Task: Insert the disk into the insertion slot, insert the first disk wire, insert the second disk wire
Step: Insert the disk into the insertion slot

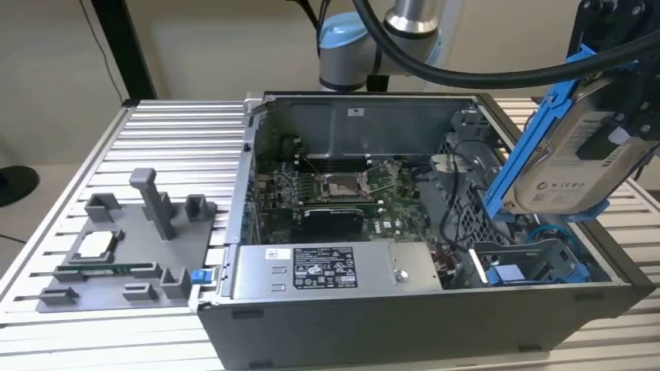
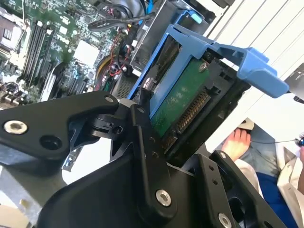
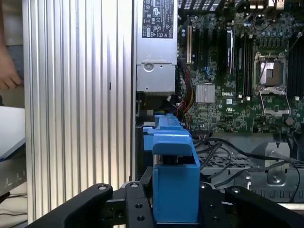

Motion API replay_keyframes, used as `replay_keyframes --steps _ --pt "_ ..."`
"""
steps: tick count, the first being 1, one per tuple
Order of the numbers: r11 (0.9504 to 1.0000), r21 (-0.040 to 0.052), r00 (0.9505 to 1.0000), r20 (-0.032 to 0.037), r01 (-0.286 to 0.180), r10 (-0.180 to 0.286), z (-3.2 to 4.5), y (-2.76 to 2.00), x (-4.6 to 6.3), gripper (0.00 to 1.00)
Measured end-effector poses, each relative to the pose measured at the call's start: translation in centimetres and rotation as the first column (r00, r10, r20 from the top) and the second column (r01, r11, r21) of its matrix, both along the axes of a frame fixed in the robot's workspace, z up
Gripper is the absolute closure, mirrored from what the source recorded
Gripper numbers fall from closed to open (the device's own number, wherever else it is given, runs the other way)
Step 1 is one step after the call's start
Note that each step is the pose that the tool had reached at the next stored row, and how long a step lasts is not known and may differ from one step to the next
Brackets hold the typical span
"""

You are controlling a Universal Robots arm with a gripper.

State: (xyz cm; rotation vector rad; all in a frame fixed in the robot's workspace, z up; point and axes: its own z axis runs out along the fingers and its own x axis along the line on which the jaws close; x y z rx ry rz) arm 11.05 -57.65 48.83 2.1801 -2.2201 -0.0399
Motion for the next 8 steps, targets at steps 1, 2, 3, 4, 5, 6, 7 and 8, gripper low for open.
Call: replay_keyframes --steps 1,2,3,4,5,6,7,8 --pt "1.0 0.0002 1.0 0.0002 0.0 0.0 -0.05 0.0 0.0 1.0" --pt "1.0 0.0002 1.0 0.0006 0.0 0.0 -0.11 0.0 0.01 1.0" --pt "1.0 0.0 1.0 0.0011 0.0 0.0 -0.19 0.0 0.01 1.0" --pt "1.0 0.0001 1.0 0.0015 0.0 0.0 -0.31 0.0 0.01 1.0" --pt "1.0 0.0 1.0 0.0018 0.0 0.0 -0.44 0.0 0.02 1.0" --pt "1.0 0.0 1.0 0.0021 0.0 0.0 -0.57 0.0 0.02 1.0" --pt "1.0 -0.0001 1.0 0.0023 0.0 0.0 -0.72 -0.01 0.01 1.0" --pt "1.0 -0.0001 1.0 0.0025 0.0 0.0 -0.86 -0.01 0.01 1.0"
